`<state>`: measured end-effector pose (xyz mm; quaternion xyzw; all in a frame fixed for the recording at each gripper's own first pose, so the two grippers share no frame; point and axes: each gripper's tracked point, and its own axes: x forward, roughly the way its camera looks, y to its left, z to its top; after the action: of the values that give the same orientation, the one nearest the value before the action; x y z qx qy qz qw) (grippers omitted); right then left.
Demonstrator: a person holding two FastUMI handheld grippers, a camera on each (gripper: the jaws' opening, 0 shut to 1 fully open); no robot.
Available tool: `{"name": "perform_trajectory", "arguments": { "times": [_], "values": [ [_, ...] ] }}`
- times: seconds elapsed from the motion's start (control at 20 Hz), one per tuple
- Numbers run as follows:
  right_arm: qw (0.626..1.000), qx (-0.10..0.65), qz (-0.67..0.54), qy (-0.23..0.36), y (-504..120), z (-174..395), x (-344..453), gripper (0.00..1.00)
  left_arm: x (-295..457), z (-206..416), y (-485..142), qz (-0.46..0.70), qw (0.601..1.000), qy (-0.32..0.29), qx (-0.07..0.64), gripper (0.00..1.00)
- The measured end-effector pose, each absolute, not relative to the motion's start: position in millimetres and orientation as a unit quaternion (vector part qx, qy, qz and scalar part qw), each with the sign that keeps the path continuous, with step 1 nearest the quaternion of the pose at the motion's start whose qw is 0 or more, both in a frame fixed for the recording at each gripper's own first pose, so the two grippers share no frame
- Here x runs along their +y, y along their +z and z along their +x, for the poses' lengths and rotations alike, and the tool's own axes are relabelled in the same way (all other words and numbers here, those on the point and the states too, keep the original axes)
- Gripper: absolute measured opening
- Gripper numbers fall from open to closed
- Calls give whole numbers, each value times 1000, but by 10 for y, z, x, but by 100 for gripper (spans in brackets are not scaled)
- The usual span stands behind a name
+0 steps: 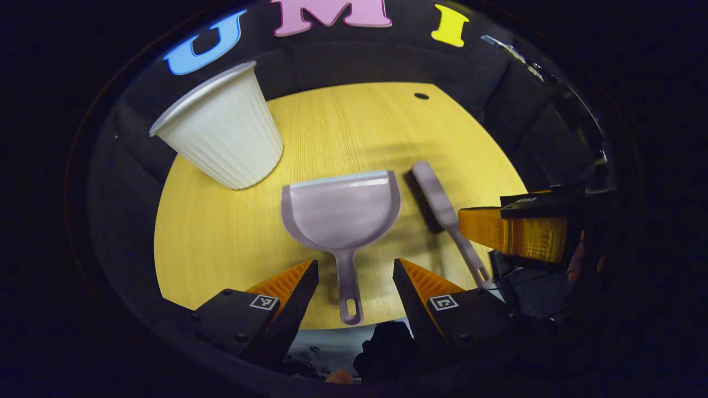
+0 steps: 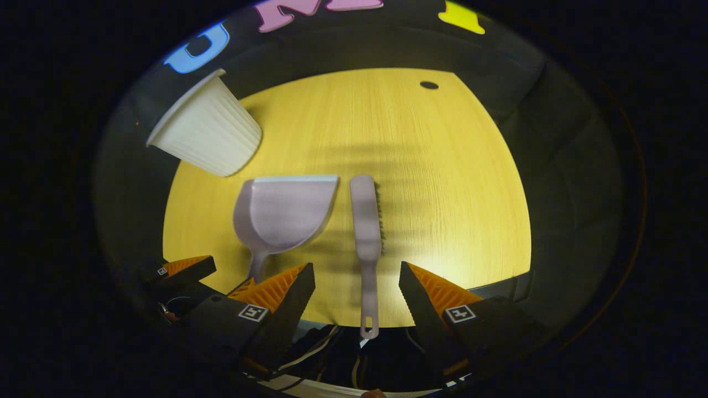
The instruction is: Pick up the small broom and dustpan from the desktop, sweep the trash into the dustpan with the broom, and then empty the trash into the garbage bin.
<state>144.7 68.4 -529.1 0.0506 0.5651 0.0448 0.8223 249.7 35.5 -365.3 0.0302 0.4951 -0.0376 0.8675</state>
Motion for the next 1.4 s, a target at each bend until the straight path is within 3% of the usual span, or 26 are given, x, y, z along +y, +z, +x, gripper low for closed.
{"name": "perform_trajectory", "arguments": {
  "times": [0.1, 0.15, 0.25, 0.3, 0.35, 0.4, 0.6, 0.75, 0.95, 1.4],
  "values": [
    [883, 468, 20, 35, -4826, 1599, 528, 92, 387, 2566, -3289, 31, 913, -42, 405, 81],
    [906, 423, 9, 30, -4569, 1635, 474, 98, 411, 2505, -3146, 31, 927, -41, 372, 81],
    [942, 335, 0, 20, -4147, 1646, 485, 90, 443, 2479, -2892, 28, 953, -39, 298, 81],
    [955, 295, -4, 19, -4007, 1644, 488, 96, 472, 2435, -2752, 27, 962, -32, 269, 81],
    [966, 256, -11, 18, -3818, 1635, 497, 89, 464, 2385, -2587, 25, 971, -24, 236, 81],
    [976, 217, -17, 18, -3619, 1645, 515, 96, 463, 2331, -2430, 20, 979, -18, 203, 81],
    [993, 111, -36, 38, -2879, 1491, 699, 95, 462, 1888, -1832, 3, 995, 8, 98, 81],
    [997, 30, -58, 46, -2496, 1396, 729, 95, 482, 1663, -1830, -10, 1000, 22, 17, 79],
    [997, -9, -23, 75, -2377, 1342, 697, 94, 412, 1667, -1823, 4, 999, 45, -10, 79],
    [997, 0, -15, 71, -2439, 1363, 693, 96, 409, 1636, -1784, 11, 998, 61, -7, 78]
  ]
}}
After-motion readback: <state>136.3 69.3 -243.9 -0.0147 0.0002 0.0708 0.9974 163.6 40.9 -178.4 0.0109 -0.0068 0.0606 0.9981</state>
